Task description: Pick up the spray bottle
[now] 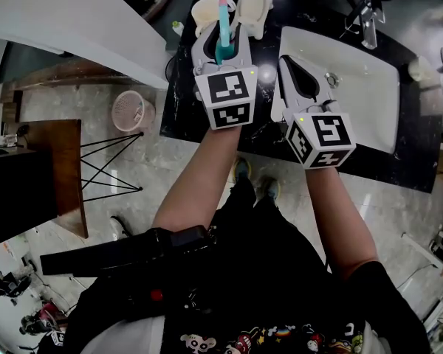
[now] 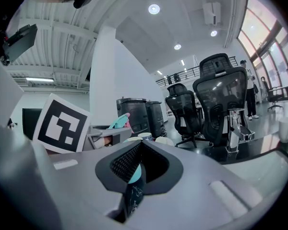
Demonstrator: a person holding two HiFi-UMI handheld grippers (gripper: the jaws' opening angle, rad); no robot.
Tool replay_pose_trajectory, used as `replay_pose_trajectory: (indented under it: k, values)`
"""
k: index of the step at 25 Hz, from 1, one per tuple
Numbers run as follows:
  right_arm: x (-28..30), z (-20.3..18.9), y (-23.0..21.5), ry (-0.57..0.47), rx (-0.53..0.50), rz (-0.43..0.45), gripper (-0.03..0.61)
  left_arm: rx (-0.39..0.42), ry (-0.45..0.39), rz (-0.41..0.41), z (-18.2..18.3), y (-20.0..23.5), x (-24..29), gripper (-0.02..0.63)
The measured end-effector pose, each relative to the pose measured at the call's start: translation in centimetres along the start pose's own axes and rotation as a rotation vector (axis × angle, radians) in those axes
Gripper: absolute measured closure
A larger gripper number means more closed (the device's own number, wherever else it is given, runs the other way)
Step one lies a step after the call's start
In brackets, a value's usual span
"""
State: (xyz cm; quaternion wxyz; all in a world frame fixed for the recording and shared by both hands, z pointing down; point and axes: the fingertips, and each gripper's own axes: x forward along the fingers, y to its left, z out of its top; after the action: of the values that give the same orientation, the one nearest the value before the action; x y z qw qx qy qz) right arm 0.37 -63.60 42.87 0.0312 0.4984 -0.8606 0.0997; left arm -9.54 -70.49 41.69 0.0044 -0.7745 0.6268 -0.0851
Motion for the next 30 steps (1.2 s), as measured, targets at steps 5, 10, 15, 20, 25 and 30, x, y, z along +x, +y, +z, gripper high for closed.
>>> replay_pose_trajectory:
  k: [5,10,15,20,25,30]
  values:
    - [-1.9,1.5,0.6,-0.023,-0.018,0.005,0.555,-0.005,-0.027,-0.056,1.8,-1.7,-3.4,0.467]
    - [-4.4,2.7,1.3,-0.046,-0.036,0.012,0.555,-0.01,-0.056,-0.109,3.2,-4.0,-7.5,0.466]
    - [-7.4,3.2,1.9,-0.065,-0.041,0.017,0.555,-0.023,-0.077,-0.148,3.8,-6.0,-11.9,0.466]
    - [-10.1,3.6,2.4,-0.077,-0.048,0.027,0.555,-0.01,-0.086,-0.161,4.2,-7.5,-15.8,0.466]
    - [-12.5,3.6,3.2,-0.069,-0.088,0.041,0.557,-0.041,-0.092,-0.16,5.0,-8.7,-18.4,0.466]
    - [-14.4,4.2,4.1,-0.09,-0.106,0.066,0.557,-0.048,-0.102,-0.153,5.7,-9.6,-20.0,0.466]
